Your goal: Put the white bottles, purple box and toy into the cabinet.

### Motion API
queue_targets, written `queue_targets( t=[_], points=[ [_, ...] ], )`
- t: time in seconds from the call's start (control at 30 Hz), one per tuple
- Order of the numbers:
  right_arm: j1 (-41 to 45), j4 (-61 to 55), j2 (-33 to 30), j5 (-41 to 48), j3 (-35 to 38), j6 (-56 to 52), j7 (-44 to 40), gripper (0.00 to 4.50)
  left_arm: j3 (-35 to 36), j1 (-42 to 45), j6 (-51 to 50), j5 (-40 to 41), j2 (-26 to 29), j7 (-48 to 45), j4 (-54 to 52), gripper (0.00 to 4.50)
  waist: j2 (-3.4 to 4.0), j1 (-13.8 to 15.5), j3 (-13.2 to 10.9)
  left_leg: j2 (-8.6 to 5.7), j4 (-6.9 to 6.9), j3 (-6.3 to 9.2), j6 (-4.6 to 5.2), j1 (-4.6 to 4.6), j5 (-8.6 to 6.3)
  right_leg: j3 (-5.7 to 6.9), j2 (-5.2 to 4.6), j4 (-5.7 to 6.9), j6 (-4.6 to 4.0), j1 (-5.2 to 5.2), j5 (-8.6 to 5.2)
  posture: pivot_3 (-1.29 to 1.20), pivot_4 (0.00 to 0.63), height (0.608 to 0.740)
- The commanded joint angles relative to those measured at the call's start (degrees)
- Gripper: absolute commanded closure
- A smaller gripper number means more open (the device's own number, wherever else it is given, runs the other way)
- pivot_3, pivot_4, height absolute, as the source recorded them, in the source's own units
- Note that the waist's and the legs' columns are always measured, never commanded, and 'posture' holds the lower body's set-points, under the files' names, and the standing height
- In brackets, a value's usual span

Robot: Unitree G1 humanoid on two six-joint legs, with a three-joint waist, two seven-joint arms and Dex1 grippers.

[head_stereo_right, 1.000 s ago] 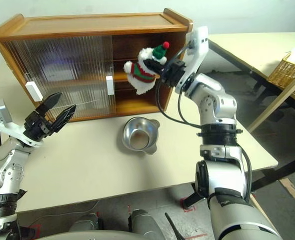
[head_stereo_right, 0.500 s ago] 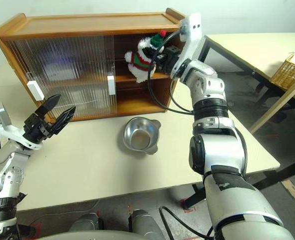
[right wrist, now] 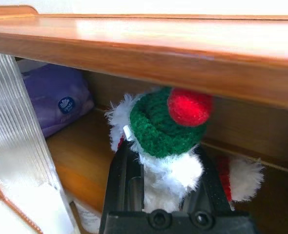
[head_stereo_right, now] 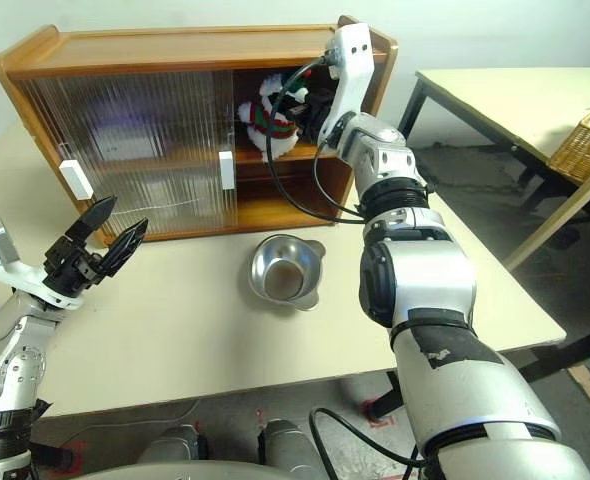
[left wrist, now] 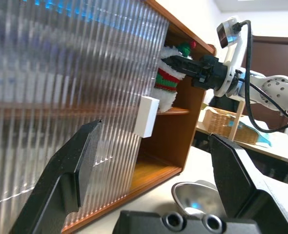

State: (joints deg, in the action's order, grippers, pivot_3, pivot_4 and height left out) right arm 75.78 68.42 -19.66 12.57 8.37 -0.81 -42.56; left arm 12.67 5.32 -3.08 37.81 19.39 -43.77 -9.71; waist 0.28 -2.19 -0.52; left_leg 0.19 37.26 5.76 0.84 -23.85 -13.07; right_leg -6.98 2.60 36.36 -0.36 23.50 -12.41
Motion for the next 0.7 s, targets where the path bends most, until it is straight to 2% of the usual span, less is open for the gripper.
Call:
queue_targets(
  t=[0.03, 0.13, 0.27, 0.33, 0.7],
  points=[
    [0.56, 1.9, 0.52, -2.42, -0.46, 1.66, 1.98, 3.11, 0.24, -0.54, 0.32, -0.59, 0.28, 0.22, -1.31, 0.0, 0.0, 0.23, 0.0, 0.0, 0.0, 0.0, -0.02, 0.0, -0.01, 0.0, 0.0, 0.0, -0.01, 0.0, 0.01, 0.0, 0.026, 0.74],
    [0.5, 2.04, 0.56, -2.65, 0.13, 1.77, 2.1, 2.21, 0.4, -0.49, 0.19, -0.44, 0.49, 0.22, -1.33, 0.0, 0.0, 0.37, 0.0, 0.01, 0.0, 0.0, -0.04, 0.0, -0.03, 0.0, 0.0, 0.0, -0.03, 0.0, 0.01, 0.0, 0.026, 0.74],
    [0.57, 1.95, 0.44, -2.59, 0.58, 1.61, 1.57, 0.66, 0.37, -0.03, 0.04, -0.4, 0.73, 0.07, -1.0, 0.0, 0.0, 0.39, -0.01, 0.01, 0.0, -0.01, -0.08, -0.05, -0.05, 0.0, 0.0, 0.0, -0.04, 0.05, 0.02, -0.02, 0.027, 0.74],
    [0.59, 1.77, 0.34, -2.5, 0.73, 1.52, 1.25, 0.03, 0.25, 0.26, -0.03, -0.37, 0.81, -0.08, -0.75, 0.0, 0.0, 0.39, -0.01, 0.02, 0.0, -0.02, -0.08, -0.08, -0.05, 0.0, 0.0, 0.0, -0.04, 0.08, 0.01, -0.02, 0.027, 0.74],
    [-0.06, 0.03, -0.63, -2.14, 1.09, 1.44, -0.07, 0.03, -0.39, 1.35, -0.24, -0.35, 0.51, -0.65, 0.2, 0.0, 0.0, 0.32, -0.01, 0.05, -0.02, -0.07, -0.09, -0.1, -0.06, -0.01, 0.0, 0.0, -0.09, 0.12, -0.01, -0.05, 0.024, 0.74]
  ],
)
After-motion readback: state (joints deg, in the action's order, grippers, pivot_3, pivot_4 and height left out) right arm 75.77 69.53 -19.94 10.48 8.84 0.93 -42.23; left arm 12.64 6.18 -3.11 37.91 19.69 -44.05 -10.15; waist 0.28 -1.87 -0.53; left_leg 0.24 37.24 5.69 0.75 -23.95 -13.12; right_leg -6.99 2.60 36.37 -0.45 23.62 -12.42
